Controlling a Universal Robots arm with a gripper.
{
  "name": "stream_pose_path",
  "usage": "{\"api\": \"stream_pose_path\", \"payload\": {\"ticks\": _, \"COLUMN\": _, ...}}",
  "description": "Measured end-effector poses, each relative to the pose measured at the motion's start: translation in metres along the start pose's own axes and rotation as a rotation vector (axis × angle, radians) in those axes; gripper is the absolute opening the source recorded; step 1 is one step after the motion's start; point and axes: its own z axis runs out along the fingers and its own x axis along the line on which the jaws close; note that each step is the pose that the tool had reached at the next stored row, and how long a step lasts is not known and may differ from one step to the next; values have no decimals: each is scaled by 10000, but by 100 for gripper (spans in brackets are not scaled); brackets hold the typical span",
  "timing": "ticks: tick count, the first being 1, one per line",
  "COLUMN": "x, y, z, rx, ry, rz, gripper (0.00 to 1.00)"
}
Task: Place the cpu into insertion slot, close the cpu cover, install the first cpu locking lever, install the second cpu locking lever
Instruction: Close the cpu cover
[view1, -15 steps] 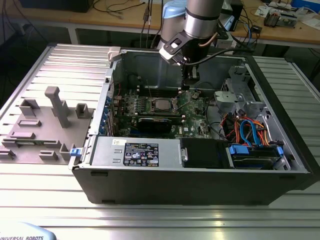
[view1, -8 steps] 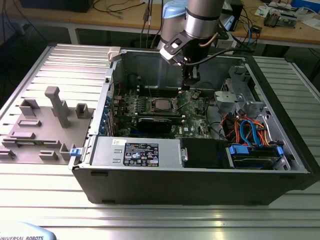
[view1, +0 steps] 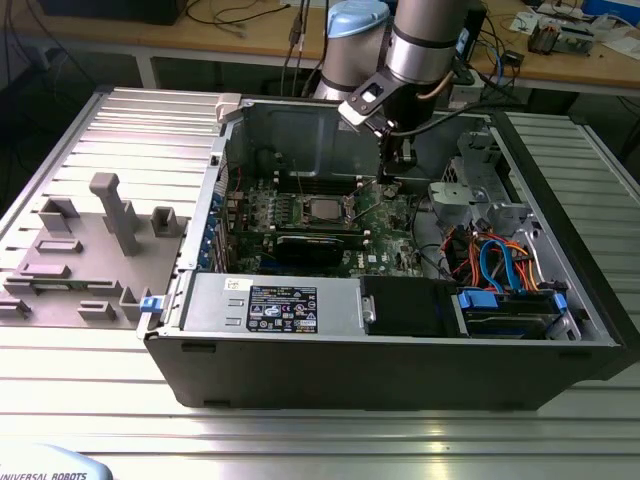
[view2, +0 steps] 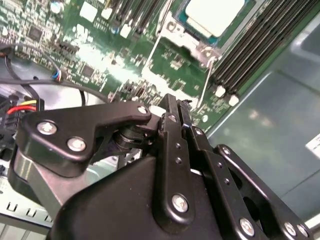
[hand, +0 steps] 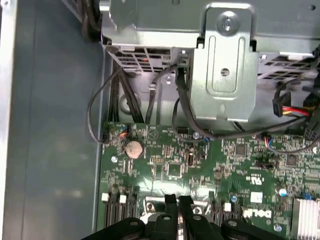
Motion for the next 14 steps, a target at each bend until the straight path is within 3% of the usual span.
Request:
{"api": "stream_pose_path", "payload": {"ticks": 2, "x": -6, "y": 83, "z": 33, "rx": 0, "ry": 1, "rz": -2, "gripper": 16}}
{"api": "stream_pose_path", "payload": {"ticks": 5, "x": -11, "y": 148, "z": 68, "rx": 0, "ry": 0, "rz": -3, "gripper": 16}}
{"api": "stream_pose_path", "payload": {"ticks": 14, "x": -16, "y": 157, "z": 234, "rx": 1, "ry": 2, "rz": -1, "gripper": 16}}
